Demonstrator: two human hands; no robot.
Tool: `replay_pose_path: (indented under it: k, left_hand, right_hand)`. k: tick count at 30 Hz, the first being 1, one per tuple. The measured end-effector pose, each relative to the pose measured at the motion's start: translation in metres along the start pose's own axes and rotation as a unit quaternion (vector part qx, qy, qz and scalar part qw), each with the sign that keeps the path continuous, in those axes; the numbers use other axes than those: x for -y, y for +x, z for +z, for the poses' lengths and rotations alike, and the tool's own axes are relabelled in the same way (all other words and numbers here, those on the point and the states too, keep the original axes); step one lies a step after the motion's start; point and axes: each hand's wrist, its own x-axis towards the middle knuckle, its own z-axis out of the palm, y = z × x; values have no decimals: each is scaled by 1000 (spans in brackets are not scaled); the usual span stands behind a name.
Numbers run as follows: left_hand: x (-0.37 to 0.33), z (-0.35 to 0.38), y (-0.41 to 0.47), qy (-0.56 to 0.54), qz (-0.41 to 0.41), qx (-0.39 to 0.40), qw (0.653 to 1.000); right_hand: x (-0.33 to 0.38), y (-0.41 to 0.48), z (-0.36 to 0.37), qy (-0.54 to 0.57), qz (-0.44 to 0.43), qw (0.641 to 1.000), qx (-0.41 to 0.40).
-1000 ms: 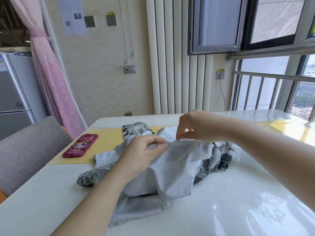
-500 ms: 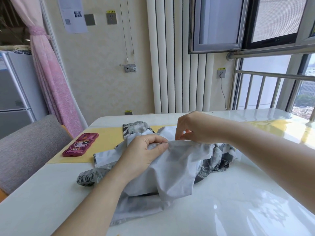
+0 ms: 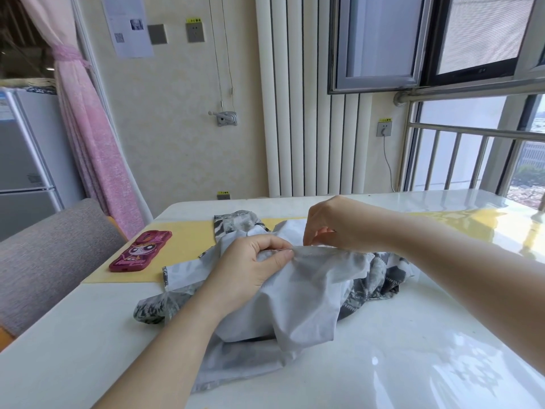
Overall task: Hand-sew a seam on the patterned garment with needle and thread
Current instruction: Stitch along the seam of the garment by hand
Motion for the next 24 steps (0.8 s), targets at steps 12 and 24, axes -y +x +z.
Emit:
replay_pose_path:
  k: [12,24]
  left_hand:
    - [-1,0,0,-30,-10,9,999]
    - [3,-2,4,-120,-63,-32,990]
  right_hand:
    - [10,-3,1,21,-46,998,-30]
    - [14,-17,2,235,24,965,-112]
